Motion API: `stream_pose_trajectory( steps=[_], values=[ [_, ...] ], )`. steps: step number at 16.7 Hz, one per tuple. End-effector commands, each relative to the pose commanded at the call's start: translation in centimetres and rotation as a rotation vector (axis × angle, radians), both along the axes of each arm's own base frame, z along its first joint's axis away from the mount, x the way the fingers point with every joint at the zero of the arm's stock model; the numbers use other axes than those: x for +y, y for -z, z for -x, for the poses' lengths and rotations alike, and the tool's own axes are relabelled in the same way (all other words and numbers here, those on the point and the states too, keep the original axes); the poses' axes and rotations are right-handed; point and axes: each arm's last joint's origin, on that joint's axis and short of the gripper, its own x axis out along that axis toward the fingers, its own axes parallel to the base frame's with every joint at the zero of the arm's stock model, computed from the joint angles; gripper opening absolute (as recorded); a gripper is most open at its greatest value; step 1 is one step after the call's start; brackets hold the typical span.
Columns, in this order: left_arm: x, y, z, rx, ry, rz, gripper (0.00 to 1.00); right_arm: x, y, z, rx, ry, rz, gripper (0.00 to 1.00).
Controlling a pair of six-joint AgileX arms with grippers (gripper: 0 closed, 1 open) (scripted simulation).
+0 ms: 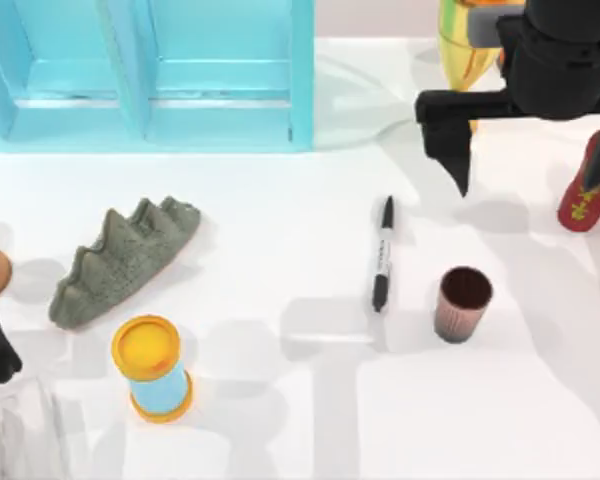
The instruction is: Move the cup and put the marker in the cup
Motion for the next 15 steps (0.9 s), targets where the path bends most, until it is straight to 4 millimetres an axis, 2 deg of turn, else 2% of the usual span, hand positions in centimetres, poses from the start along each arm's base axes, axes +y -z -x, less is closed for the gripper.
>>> stream_pose_trajectory(
  steps=[2,8,11,15],
  values=[
    [0.0,0.0,0.0,0.000,0.000,0.000,1.00,-0.2,-1.1,0.3,-0.005,0.000,-0.002,1.00],
    [0.0,0.0,0.0,0.000,0.000,0.000,1.00,0.1,-0.9,0.1,-0.001,0.002,0.000,1.00],
    [0.0,0.0,0.0,0.000,0.000,0.000,1.00,1.4,0.2,-1.5,0.012,0.027,0.018,1.00],
    [0.0,0.0,0.0,0.000,0.000,0.000,1.00,4.6,3.1,-4.5,0.021,0.068,0.051,1.00]
  ],
)
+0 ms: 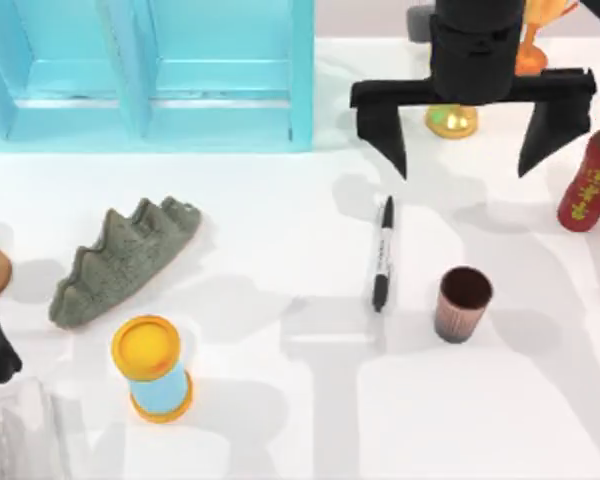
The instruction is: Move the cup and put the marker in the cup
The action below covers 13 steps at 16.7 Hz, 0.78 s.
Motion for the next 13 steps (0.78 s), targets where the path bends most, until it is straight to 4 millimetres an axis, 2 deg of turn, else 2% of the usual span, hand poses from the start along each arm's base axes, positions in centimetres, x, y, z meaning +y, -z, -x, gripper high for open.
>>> stream_pose_trajectory(
  steps=[4,8,10,13],
  values=[
    [0.0,0.0,0.0,0.000,0.000,0.000,1.00,3.4,4.5,-2.3,0.007,0.039,0.040,1.00],
    [0.0,0.0,0.0,0.000,0.000,0.000,1.00,5.9,8.7,-3.5,0.003,0.072,0.069,1.00],
    [0.0,0.0,0.0,0.000,0.000,0.000,1.00,6.5,10.0,-3.6,0.002,0.082,0.077,1.00],
    [0.0,0.0,0.0,0.000,0.000,0.000,1.00,6.6,10.4,-3.7,0.001,0.085,0.080,1.00]
  ],
)
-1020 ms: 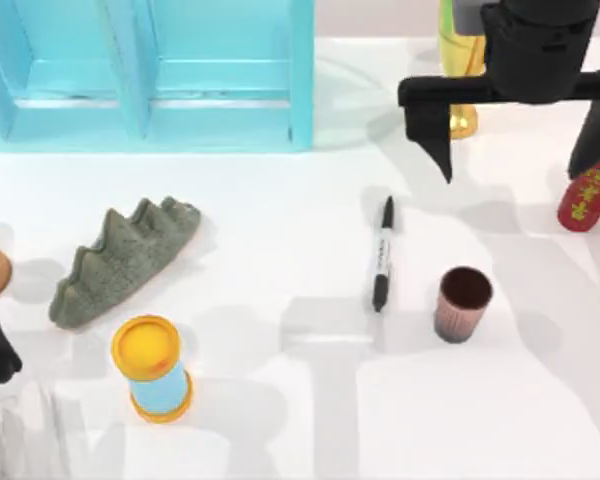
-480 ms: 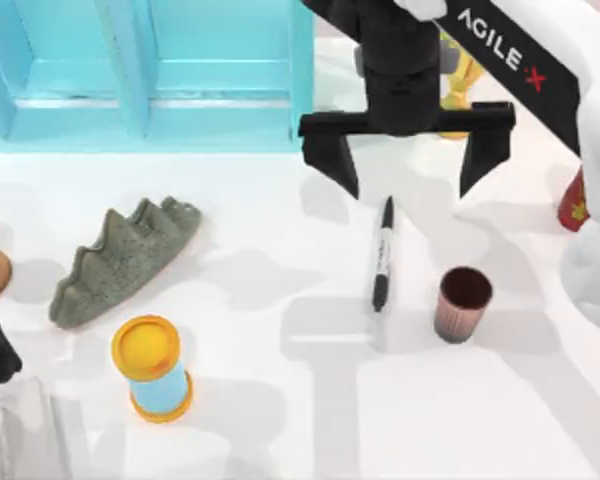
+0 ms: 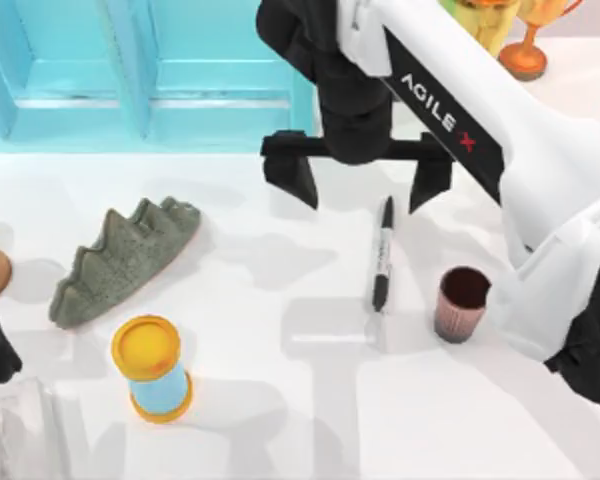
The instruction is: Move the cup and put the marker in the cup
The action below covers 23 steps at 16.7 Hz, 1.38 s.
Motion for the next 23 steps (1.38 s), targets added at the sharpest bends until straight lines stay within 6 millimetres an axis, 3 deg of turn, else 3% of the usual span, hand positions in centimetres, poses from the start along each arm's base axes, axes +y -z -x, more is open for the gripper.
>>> stream_pose_trajectory(
  steps=[3,8,23],
  values=[
    [0.0,0.0,0.0,0.000,0.000,0.000,1.00,0.4,0.3,-0.7,-0.072,0.001,-0.062,1.00],
    [0.0,0.0,0.0,0.000,0.000,0.000,1.00,0.4,2.8,-0.9,-0.003,0.000,-0.004,1.00],
    [0.0,0.0,0.0,0.000,0.000,0.000,1.00,-0.5,7.5,-0.9,0.001,0.000,0.001,1.00]
  ],
)
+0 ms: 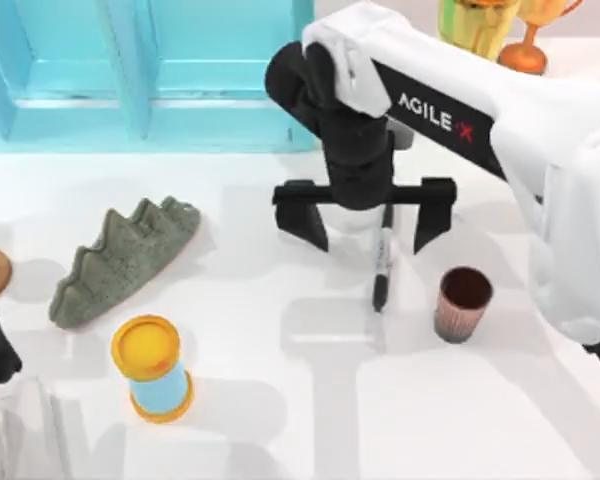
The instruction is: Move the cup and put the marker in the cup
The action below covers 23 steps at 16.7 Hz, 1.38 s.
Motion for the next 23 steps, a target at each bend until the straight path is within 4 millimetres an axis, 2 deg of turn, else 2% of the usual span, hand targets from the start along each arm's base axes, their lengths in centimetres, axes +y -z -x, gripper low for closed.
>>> stream_pose_trajectory(
  steps=[8,16,23],
  values=[
    [0.0,0.0,0.0,0.000,0.000,0.000,1.00,-1.1,2.0,1.0,0.000,0.000,0.000,1.00],
    [0.0,0.0,0.0,0.000,0.000,0.000,1.00,-1.2,2.2,1.2,0.000,0.000,0.000,1.00],
    [0.0,0.0,0.0,0.000,0.000,0.000,1.00,-1.2,2.2,1.2,0.000,0.000,0.000,0.47]
  ],
)
